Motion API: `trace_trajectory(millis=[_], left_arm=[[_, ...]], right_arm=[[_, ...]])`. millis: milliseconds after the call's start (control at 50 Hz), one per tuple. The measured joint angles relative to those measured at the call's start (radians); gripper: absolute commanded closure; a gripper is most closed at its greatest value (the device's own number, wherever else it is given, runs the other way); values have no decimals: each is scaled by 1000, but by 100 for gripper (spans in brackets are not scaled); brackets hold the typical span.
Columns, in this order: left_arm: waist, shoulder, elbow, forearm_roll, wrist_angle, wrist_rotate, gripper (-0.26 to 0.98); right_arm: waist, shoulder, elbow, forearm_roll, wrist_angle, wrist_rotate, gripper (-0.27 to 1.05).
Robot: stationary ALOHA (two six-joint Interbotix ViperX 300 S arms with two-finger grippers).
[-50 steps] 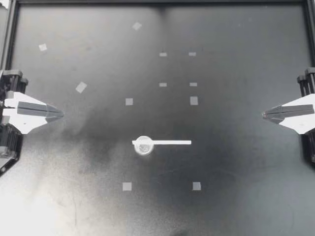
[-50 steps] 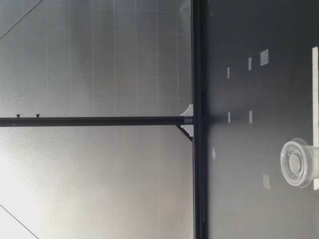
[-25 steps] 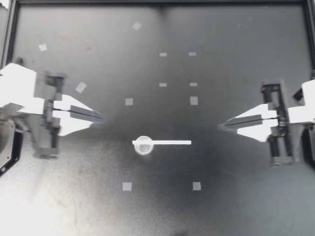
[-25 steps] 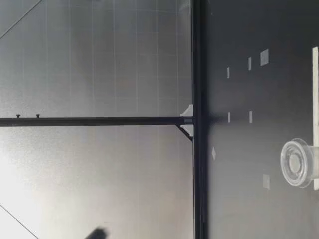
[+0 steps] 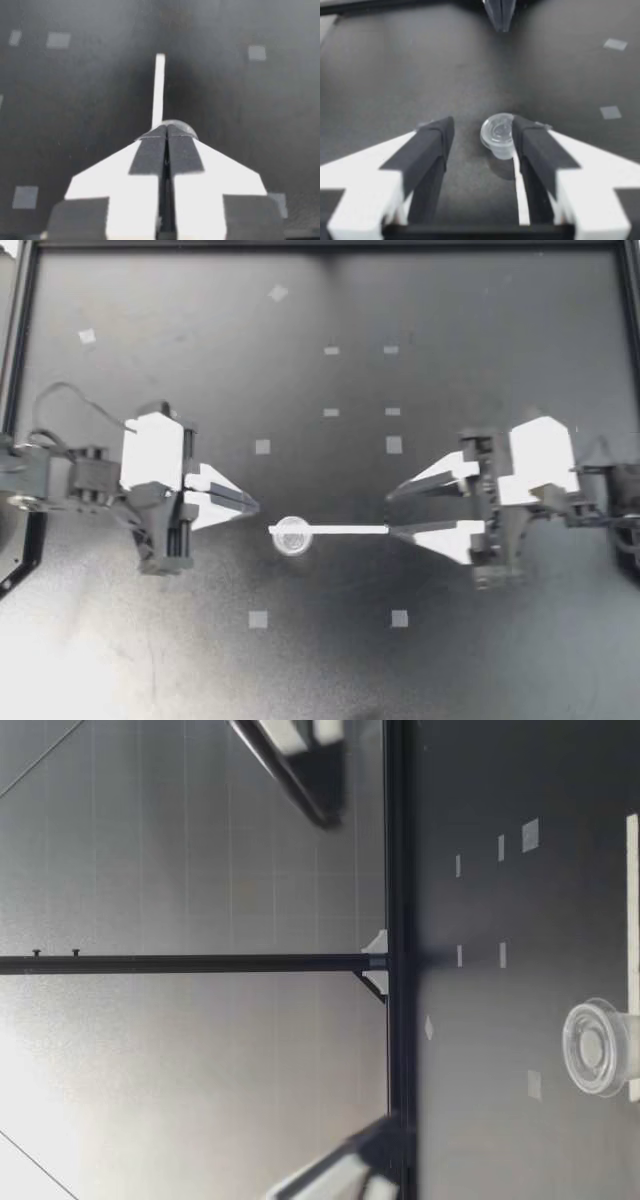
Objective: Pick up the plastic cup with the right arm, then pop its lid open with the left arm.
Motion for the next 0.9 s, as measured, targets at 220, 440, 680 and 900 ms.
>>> trace_trajectory(millis=[220, 440, 680, 900], left_arm=[[0, 126, -20, 0, -28, 5, 78], [0, 184, -20, 0, -67, 5, 78], [-11, 204, -5, 0, -120, 6, 78], [-21, 247, -2, 0, -161, 6, 78]], right_arm=[[0, 206, -107, 2, -2, 77, 18], [0, 336, -179, 2, -3, 120, 18], [0, 408, -224, 2, 3, 143, 18], [0, 465, -265, 2, 46, 152, 9]])
